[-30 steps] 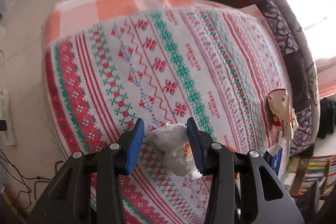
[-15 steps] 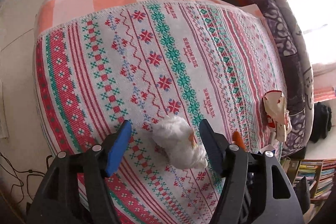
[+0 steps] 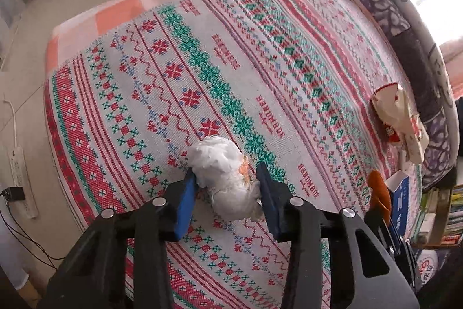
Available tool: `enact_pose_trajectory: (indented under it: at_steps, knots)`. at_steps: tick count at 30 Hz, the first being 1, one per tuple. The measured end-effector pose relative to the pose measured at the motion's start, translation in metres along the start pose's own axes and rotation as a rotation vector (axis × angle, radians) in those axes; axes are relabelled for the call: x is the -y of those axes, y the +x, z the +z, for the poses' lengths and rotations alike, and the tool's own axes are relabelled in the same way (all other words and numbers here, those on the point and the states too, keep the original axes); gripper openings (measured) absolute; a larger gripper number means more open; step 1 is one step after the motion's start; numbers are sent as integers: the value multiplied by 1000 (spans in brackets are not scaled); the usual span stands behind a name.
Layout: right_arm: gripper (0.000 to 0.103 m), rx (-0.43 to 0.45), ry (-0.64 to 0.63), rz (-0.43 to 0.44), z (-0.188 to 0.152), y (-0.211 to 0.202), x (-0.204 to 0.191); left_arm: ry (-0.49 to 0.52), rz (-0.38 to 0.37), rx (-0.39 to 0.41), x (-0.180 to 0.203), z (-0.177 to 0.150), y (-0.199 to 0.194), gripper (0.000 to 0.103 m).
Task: Collect trash
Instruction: 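Lift the bag bundle and orange peel and carry both over the white bin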
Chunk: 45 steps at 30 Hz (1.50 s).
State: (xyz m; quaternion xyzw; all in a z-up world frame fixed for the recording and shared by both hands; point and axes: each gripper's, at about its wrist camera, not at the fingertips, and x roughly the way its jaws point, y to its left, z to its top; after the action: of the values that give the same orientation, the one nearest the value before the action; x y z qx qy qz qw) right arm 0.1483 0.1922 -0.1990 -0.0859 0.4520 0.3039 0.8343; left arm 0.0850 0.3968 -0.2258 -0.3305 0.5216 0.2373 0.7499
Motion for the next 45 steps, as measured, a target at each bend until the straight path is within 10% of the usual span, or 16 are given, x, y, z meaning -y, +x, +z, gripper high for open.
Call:
enact_pose_trajectory:
  at_steps: [19,45]
  knots:
    - [15,244,186,-122,5,-98,59,223,36,520,83,-24,-115,39]
    - [15,383,367,-332,-32,-192,156,479,-65,644,215,-118,-147,40]
